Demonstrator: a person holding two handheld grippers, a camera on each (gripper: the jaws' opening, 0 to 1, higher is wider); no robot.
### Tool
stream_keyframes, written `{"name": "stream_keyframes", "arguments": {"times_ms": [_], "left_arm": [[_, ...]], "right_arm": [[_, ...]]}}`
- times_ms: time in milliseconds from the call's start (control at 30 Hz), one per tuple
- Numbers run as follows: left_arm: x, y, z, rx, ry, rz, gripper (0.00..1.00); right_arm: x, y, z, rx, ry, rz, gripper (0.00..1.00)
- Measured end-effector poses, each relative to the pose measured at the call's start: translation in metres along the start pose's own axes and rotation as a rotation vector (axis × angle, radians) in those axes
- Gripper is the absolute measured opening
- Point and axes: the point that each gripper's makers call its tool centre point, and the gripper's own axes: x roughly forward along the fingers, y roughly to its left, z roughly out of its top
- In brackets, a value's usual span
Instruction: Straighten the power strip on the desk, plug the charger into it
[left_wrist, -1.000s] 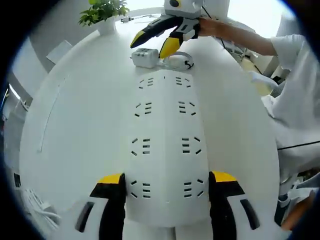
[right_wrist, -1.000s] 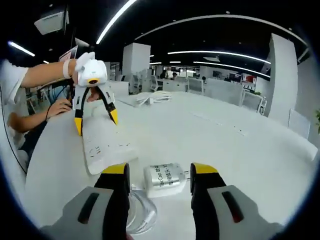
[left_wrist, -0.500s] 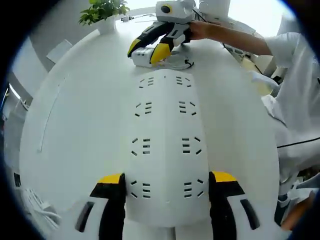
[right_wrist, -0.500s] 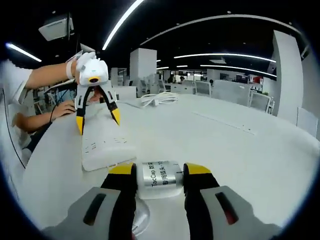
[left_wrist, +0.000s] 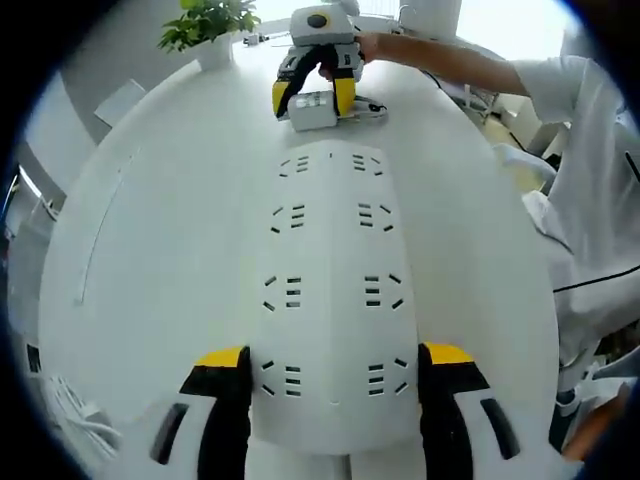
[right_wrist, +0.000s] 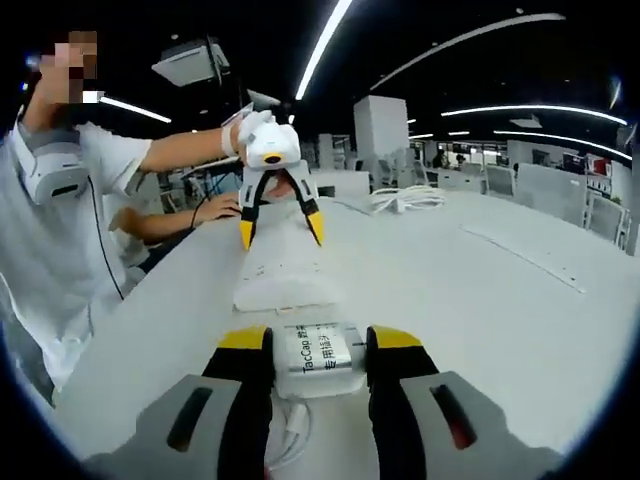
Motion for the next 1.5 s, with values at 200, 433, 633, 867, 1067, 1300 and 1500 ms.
{"name": "stream_keyframes", "arguments": {"times_ms": [200,433,633,867,1067,1300,1500], "left_arm": [[0.000,0.000,0.000,-0.001,-0.003,0.000,0.68],[0.000,0.000,0.000,-0.002,0.005,0.001,0.68],[0.000,0.000,0.000,-0.002,0.005,0.001,0.68],[0.000,-0.001,0.000,0.000,0.005,0.000,0.68],[0.000,-0.001,0.000,0.001,0.002,0.001,0.68],[0.000,-0.001,-0.001,0.001,-0.003,0.001,0.69],[0.000,-0.001,-0.001,-0.003,-0.018,0.001,0.69]], "right_arm": [[-0.002,0.004,0.000,-0.011,0.004,0.030,0.36],[-0.006,-0.002,0.005,0.042,0.004,-0.068,0.40],[-0.024,-0.004,0.025,0.118,-0.025,-0.293,0.48],[-0.042,0.005,0.031,0.152,-0.033,-0.717,0.58],[-0.030,0.006,0.012,0.181,0.036,-0.920,0.61],[-0.019,-0.009,0.004,0.239,0.040,-1.086,0.55],[-0.016,-0.019,-0.016,0.277,0.084,-1.125,0.45]]}}
